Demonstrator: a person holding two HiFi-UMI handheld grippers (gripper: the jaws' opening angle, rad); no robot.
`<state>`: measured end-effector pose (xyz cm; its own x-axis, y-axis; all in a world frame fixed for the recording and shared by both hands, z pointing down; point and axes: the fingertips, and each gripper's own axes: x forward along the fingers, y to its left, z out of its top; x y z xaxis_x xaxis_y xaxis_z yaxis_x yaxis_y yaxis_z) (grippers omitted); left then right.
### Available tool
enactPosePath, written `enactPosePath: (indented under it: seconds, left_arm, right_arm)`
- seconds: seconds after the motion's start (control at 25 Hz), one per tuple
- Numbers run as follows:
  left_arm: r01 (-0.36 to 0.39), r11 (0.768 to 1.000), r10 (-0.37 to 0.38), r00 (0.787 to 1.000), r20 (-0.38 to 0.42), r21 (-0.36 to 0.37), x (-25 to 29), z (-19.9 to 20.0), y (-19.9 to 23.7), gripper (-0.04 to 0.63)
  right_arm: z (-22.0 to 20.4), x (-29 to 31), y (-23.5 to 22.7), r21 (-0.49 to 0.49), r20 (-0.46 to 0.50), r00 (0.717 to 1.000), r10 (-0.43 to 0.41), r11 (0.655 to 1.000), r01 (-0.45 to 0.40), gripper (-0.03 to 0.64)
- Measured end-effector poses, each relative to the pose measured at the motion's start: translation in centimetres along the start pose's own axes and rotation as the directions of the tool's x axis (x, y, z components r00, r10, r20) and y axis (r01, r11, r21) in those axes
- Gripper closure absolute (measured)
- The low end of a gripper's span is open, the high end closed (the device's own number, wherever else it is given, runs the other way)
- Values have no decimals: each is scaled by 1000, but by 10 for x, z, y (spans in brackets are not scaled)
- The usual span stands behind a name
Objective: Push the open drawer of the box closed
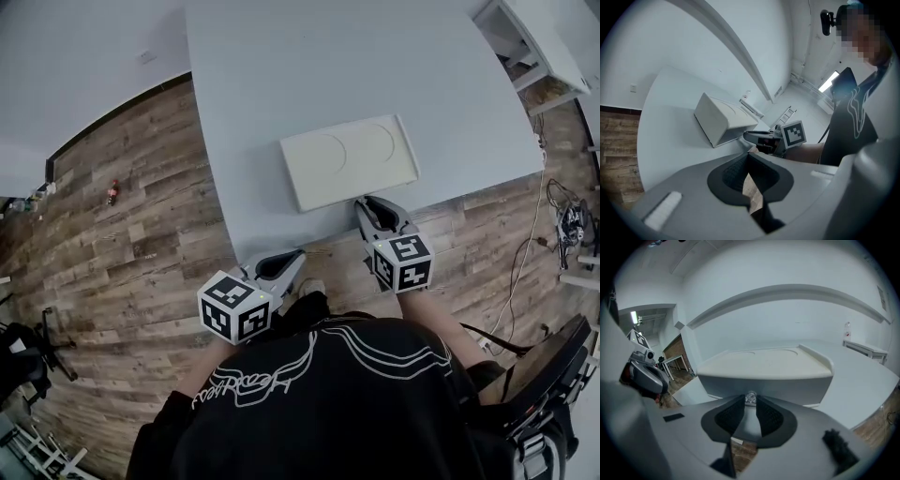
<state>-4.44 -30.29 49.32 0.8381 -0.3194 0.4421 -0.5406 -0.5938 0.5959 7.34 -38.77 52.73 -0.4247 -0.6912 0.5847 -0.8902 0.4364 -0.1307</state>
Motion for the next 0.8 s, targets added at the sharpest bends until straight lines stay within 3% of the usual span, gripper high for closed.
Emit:
enactPosePath:
  seconds: [0.24,0.36,0.52,0.8]
  left_arm:
    - [-7,1000,6,1000,31,1,-5,-3,-10,588]
    - [-9,1000,9,999,43,11,-5,-4,-20,588]
    - [-17,999,14,998,69,35,-10,-7,-46,588]
    - [-59,994,45,988,150,89,-34,-18,-114,588]
  right_arm:
    - [-8,-23,10,-24,-43,999,27,999,-28,540]
    - [-9,-39,30,-53,-12,993,115,992,-115,541]
    - [-1,-70,74,-77,45,954,295,954,-291,541]
    - [18,-161,108,-153,161,897,411,909,-389,607]
